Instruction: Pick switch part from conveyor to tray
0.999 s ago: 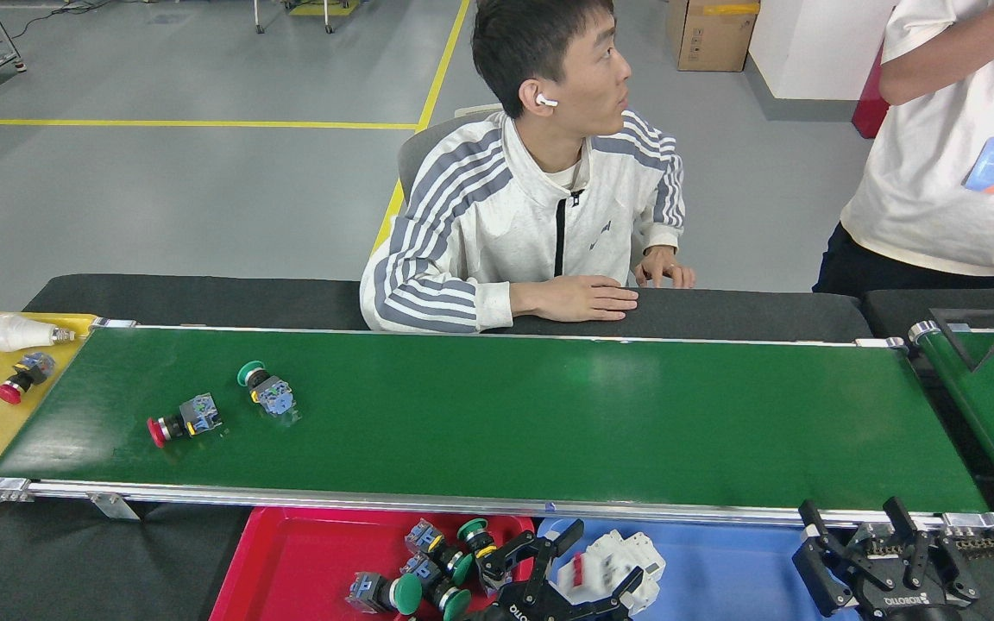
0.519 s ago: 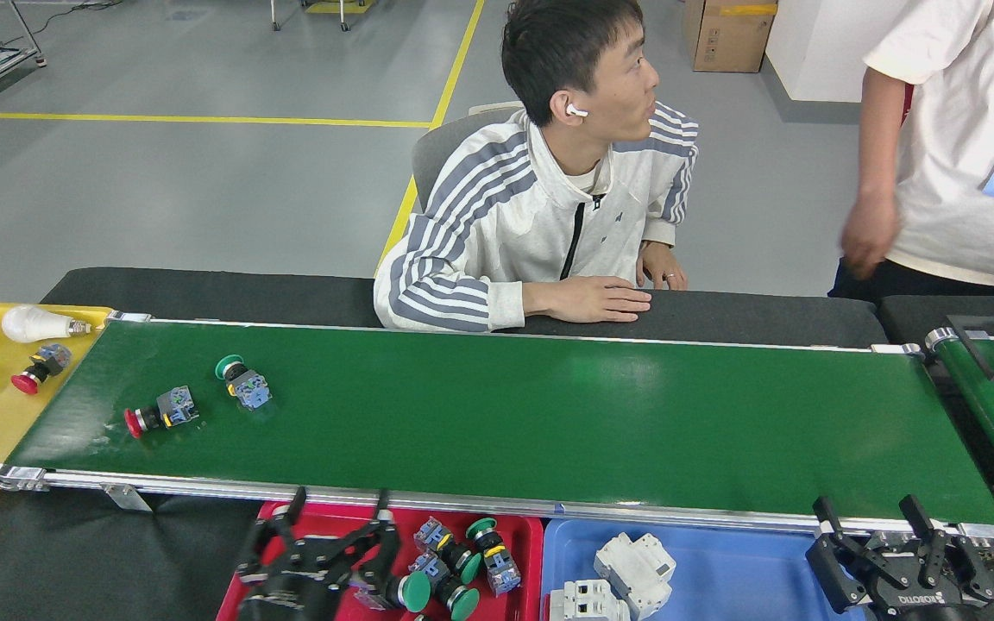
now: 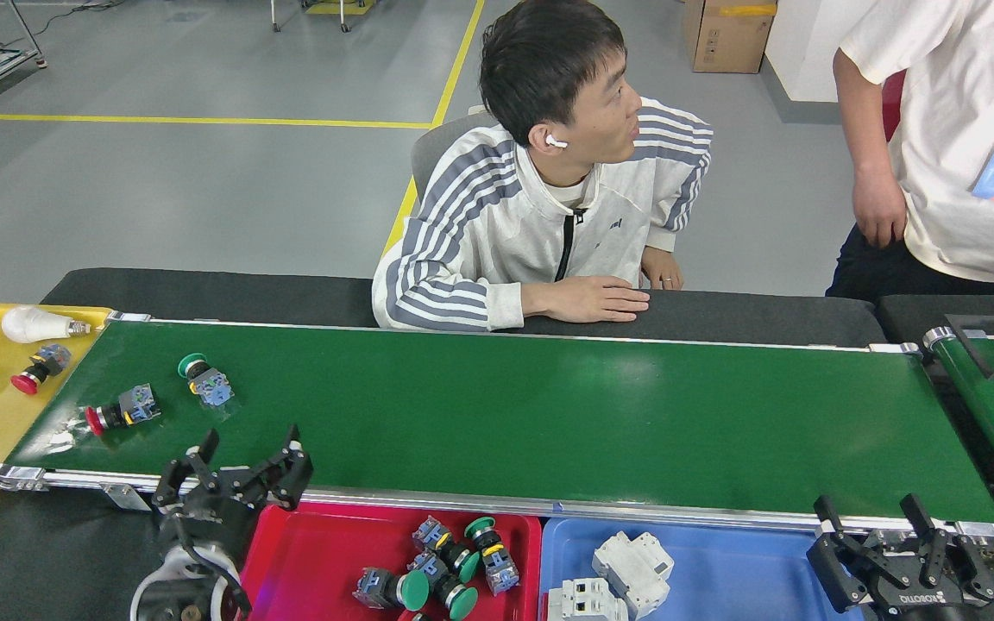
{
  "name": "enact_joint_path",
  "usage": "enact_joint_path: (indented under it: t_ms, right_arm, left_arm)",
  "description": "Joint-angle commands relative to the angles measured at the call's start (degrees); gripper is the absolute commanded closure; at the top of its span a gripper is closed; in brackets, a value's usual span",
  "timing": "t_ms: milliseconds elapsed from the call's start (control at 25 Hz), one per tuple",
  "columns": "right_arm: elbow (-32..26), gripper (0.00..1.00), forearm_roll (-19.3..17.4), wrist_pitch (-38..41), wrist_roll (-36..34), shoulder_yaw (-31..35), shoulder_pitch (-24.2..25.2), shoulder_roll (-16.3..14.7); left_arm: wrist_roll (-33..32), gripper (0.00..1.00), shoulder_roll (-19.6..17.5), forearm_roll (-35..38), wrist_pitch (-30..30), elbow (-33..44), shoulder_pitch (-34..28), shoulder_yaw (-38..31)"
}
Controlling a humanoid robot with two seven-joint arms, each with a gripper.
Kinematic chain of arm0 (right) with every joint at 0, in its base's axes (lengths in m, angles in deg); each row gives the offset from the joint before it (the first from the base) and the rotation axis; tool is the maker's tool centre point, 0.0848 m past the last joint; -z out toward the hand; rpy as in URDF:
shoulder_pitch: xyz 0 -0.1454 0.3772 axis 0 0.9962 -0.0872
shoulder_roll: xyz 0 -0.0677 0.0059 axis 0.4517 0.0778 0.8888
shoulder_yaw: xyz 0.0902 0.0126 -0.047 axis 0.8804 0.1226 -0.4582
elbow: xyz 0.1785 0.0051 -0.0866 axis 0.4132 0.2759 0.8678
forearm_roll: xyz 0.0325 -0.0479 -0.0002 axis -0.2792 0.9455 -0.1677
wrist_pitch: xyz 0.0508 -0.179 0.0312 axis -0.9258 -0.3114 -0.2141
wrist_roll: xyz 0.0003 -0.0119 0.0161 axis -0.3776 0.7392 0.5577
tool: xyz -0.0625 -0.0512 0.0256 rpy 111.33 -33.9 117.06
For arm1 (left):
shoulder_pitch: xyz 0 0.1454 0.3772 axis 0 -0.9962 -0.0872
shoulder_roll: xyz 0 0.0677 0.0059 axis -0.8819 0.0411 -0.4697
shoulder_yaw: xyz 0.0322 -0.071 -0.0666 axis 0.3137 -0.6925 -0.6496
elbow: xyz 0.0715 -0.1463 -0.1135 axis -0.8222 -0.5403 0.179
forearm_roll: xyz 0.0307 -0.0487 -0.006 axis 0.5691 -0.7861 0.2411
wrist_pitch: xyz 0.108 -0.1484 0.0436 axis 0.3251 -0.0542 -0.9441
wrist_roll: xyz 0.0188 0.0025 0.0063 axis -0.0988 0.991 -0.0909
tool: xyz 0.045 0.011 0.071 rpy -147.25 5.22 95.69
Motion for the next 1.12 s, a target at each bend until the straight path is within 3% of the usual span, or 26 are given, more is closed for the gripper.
enact_joint_path:
  t_ms: [0, 80, 320, 679, 879, 1078]
  right_arm:
    - [-1.0, 0.00, -0.2, 0.0, 0.2, 0.1, -0.7, -0.3]
    - [-1.0, 0.00, -0.2, 0.1, 0.7, 0.1, -0.6, -0.1]
    - [-1.0, 0.00, -1.1, 0.2, 1.1, 0.1, -0.6, -0.6]
    - [-0.6, 0.00, -1.4, 1.4, 1.2, -2.6, -3.5, -0.8]
    - [0.5, 0.00, -1.4, 2.4, 1.8, -6.1, -6.0, -0.9]
    - [2.3, 0.00, -1.4, 2.4, 2.7, -10.0, -8.6, -0.8]
  left_arm:
    - [0.4, 0.00, -2.8, 0.2, 2.9, -3.4, 3.3, -0.3]
    - [0.4, 0.00, -5.0, 0.2, 5.5, -8.1, 5.5, 0.2]
    - [1.1, 0.00, -6.9, 0.2, 7.5, -24.3, 15.1, 0.2]
    - [9.9, 0.02, -12.6, -0.1, 13.9, -40.8, 19.6, 0.0]
    - [12.4, 0.08, -17.3, -1.5, 15.1, -48.6, 21.0, -0.6]
    - [13.9, 0.24, -22.3, -9.5, 14.1, -53.7, 21.2, -0.1]
